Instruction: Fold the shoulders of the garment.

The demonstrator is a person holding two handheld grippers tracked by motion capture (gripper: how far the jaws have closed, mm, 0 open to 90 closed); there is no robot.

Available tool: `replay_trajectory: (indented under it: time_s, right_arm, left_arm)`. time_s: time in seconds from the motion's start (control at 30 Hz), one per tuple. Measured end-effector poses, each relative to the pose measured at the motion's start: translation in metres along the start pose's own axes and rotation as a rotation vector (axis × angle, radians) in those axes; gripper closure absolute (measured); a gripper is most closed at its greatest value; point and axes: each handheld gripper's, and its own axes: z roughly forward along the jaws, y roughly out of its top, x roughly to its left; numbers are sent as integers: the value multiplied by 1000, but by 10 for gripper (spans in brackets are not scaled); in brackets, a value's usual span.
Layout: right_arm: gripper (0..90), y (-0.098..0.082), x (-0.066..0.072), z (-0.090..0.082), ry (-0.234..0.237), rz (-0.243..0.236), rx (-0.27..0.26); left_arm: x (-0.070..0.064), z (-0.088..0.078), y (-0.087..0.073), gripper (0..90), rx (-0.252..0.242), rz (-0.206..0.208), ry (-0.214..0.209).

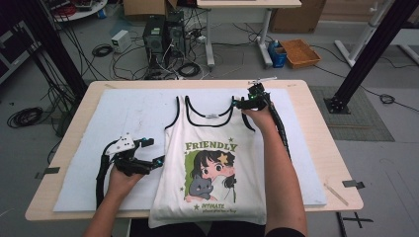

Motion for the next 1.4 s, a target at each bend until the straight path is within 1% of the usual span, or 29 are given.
replay_trajectory:
  time_s: [0.07, 0.1, 0.2, 0.23, 0.3, 0.37, 0.4, 0.43, 0.53, 0.57, 0.63, 0.67, 0.73, 0.83, 0.87, 0.9, 0.93, 0.97, 1.0, 1.03, 1.07, 1.13, 1.17, 1.2, 1.33, 1.4]
  right_arm:
    - [176, -1, -3, 6, -5, 11, -1]
    - [175, -1, -4, 9, -8, 19, 8]
    - [176, 3, -10, 20, -32, 18, 53]
    - [176, 4, -12, 22, -35, 15, 48]
    - [176, 6, -15, 27, -36, 35, 38]
    - [176, 7, -18, 34, -38, 46, 48]
    - [176, 7, -18, 34, -38, 46, 48]
    - [176, 8, -20, 41, -36, 53, 49]
    - [176, 9, -22, 46, -43, 64, 39]
    - [177, 9, -23, 48, -46, 67, 53]
    - [177, 9, -23, 50, -46, 63, 63]
    - [227, 9, -23, 55, -48, 60, 88]
    - [263, 9, -21, 58, -49, 47, 95]
    - [408, 7, -16, 64, -52, 15, 123]
    - [485, 6, -15, 66, -53, 8, 136]
    - [526, 4, -14, 67, -72, 2, 151]
    - [583, 4, -13, 67, -89, 5, 144]
    - [673, 4, -13, 67, -89, 14, 142]
    - [787, 5, -13, 66, -70, 18, 141]
    - [811, 5, -13, 65, -54, 25, 140]
    - [833, 5, -13, 66, -53, 21, 141]
    - [847, 6, -10, 65, -68, -9, 137]
    - [849, 6, -9, 64, -71, -16, 134]
    - [850, 7, -8, 61, -74, -24, 120]
    - [850, 9, -7, 50, -42, -23, 69]
    - [849, 8, -5, 44, -24, -24, 56]
  left_arm:
    - [0, 0, 0, 134, 0, 1, -1]
    - [0, 0, 0, 135, 0, 2, -3]
    - [0, 0, 0, 135, -1, -2, -3]
    - [0, 0, 0, 135, -1, -2, -3]
    - [0, 0, 0, 135, -2, -6, -2]
    - [1, 0, 0, 135, -1, -3, -3]
    - [1, 0, 0, 135, -1, -3, -3]
    - [1, 0, 0, 135, -2, -4, 0]
    - [1, 0, 0, 135, -1, -5, 1]
    - [1, 0, 0, 135, -2, -5, 2]
    - [1, 0, 0, 134, -2, -5, 2]
    - [0, 0, 0, 135, -1, -2, 1]
    - [0, 0, 0, 134, -1, -2, 0]
    - [0, 0, 0, 134, 2, -6, 5]
    - [0, 0, 0, 135, 2, -7, 10]
    - [0, 0, 0, 135, 0, -13, 10]
    - [1, 0, 0, 134, 2, -10, 10]
    - [1, 0, 0, 135, 2, -9, 10]
    - [1, 0, 0, 135, 4, -8, 8]
    - [1, 0, 0, 135, 2, -8, 9]
    - [1, 0, 0, 135, 1, -8, 9]
    - [1, 0, 0, 135, 0, -7, 7]
    - [1, 0, 0, 135, 0, -6, 6]
    - [1, 0, 0, 135, -1, -7, 7]
    - [1, 0, 0, 135, -4, -12, 5]
    - [1, 0, 0, 135, -5, -12, 5]
